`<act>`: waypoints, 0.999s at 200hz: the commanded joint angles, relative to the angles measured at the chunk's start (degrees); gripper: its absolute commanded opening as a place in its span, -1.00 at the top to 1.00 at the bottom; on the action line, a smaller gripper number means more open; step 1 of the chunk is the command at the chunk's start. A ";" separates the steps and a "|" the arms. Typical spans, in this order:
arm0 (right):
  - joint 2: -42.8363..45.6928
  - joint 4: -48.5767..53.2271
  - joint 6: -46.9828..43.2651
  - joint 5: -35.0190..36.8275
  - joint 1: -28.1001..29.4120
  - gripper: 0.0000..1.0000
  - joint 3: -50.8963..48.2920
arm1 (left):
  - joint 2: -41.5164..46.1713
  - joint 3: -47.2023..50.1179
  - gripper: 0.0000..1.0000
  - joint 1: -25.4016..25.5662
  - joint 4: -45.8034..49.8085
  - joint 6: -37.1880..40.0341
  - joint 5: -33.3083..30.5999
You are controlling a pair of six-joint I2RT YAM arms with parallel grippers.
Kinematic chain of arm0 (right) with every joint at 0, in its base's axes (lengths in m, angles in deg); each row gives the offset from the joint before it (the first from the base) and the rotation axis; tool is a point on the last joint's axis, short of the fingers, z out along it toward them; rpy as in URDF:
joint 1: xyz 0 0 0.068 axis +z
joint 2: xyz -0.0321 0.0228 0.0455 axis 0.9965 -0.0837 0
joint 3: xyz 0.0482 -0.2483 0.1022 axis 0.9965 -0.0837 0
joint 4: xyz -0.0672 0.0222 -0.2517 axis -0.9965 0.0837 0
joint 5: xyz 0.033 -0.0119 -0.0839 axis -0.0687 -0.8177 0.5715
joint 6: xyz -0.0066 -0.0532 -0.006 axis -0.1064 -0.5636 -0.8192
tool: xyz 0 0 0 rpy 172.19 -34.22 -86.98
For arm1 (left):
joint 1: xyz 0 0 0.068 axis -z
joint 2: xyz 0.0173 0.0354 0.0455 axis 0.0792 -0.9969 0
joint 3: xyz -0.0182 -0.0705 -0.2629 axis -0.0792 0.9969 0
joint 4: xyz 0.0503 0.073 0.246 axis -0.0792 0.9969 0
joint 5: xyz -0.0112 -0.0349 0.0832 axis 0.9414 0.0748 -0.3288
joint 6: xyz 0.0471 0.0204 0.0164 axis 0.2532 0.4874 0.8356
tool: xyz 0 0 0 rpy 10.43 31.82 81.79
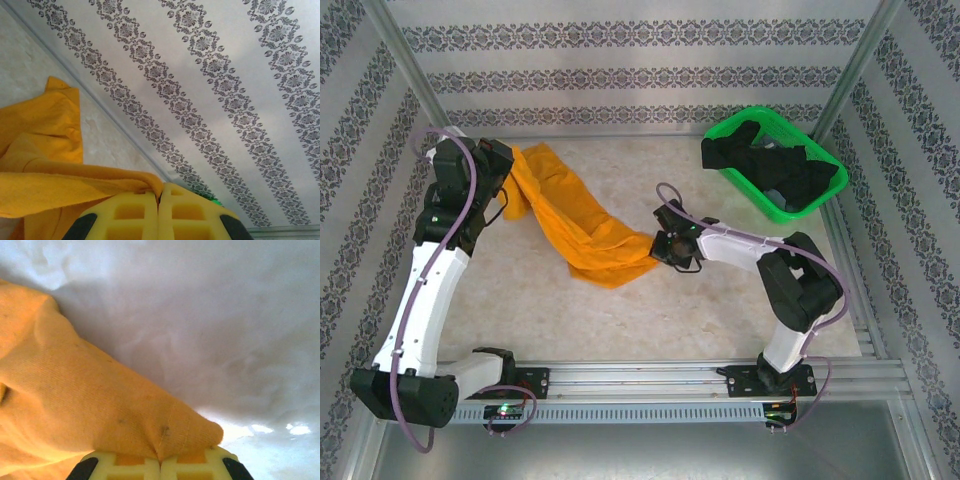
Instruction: Fold and stack the t-shirts
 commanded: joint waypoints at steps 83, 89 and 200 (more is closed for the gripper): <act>-3.35 21.26 -17.85 -1.82 -11.33 1.00 51.65 | -16.57 -22.82 1.00 -11.96 -9.82 -0.54 9.85; -3.71 23.04 -18.61 -1.20 -11.54 1.00 54.99 | -17.00 -25.01 1.00 -12.21 -9.28 -0.18 9.60; 18.82 12.72 -7.27 -10.65 -11.92 1.00 -0.79 | 3.10 13.98 1.00 -10.29 2.61 -1.89 4.46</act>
